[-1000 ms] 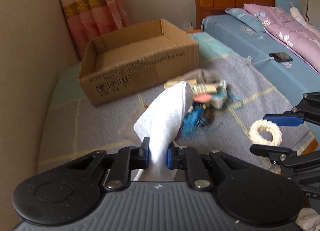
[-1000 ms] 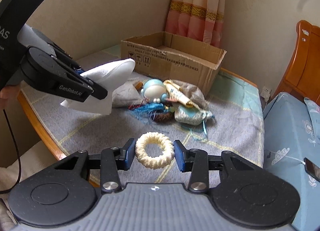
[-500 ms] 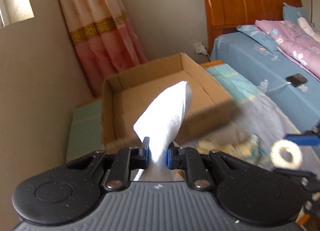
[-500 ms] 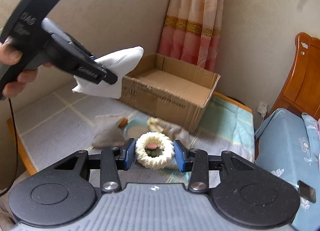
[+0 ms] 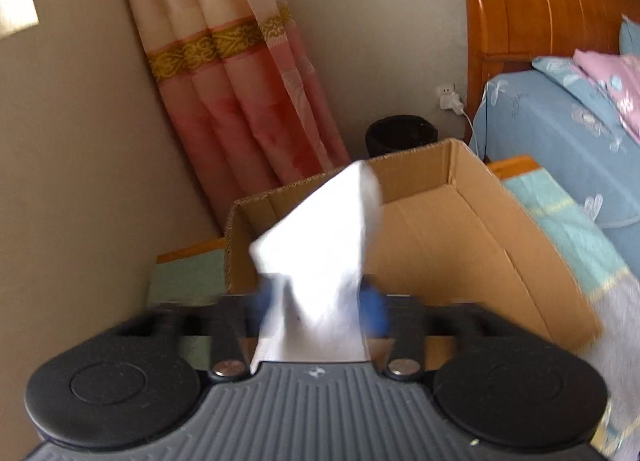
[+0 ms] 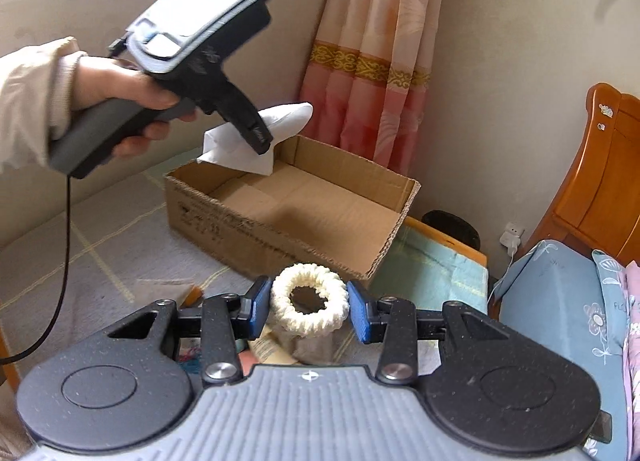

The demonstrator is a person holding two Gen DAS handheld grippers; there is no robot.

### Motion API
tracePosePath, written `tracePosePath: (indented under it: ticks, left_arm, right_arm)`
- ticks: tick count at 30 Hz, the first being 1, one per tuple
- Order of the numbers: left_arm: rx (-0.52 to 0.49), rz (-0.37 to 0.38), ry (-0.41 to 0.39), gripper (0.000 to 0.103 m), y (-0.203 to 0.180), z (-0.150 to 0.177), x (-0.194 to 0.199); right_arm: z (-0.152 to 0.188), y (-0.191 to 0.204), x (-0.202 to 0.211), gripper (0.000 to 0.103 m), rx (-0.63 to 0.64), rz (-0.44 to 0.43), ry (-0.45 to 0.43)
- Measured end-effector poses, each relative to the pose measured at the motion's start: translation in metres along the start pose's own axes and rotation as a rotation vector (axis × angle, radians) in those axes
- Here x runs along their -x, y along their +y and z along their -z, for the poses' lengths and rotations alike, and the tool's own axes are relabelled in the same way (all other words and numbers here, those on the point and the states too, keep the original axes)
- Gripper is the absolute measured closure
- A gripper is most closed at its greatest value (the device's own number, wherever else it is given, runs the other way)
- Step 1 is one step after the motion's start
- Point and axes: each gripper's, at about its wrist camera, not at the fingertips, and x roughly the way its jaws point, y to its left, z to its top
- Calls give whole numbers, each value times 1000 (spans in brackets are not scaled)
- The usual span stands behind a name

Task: Organize soft objects
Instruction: 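Carry the cloth with the left tool into the box while the right tool drops the ring there, then open both tools and withdraw them from the box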

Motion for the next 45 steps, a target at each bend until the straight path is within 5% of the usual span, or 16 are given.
tracePosePath:
  ticks: [1, 12, 17, 31, 36, 45]
  left_arm:
    - [11, 0, -12, 7, 2, 0, -2]
    - [7, 10, -86, 4, 19, 45, 70]
    - [83, 42, -78, 2, 26, 73, 105]
    - [188, 14, -76, 2, 40, 120, 126]
    - [205, 13, -79, 2, 43, 127, 126]
    - [190, 4, -104, 2, 33, 131, 135]
  right_arm:
    - [-2, -2, -3, 57, -1, 2, 1]
    - [-21, -6, -21, 57, -1, 15, 4]
    - [-44, -11, -35, 57, 4, 7, -12]
    - [-120, -29, -145, 56, -45, 31, 52]
    - [-130, -29, -163, 5, -63, 64, 63]
    - [-115, -33, -124, 0, -115, 48, 36]
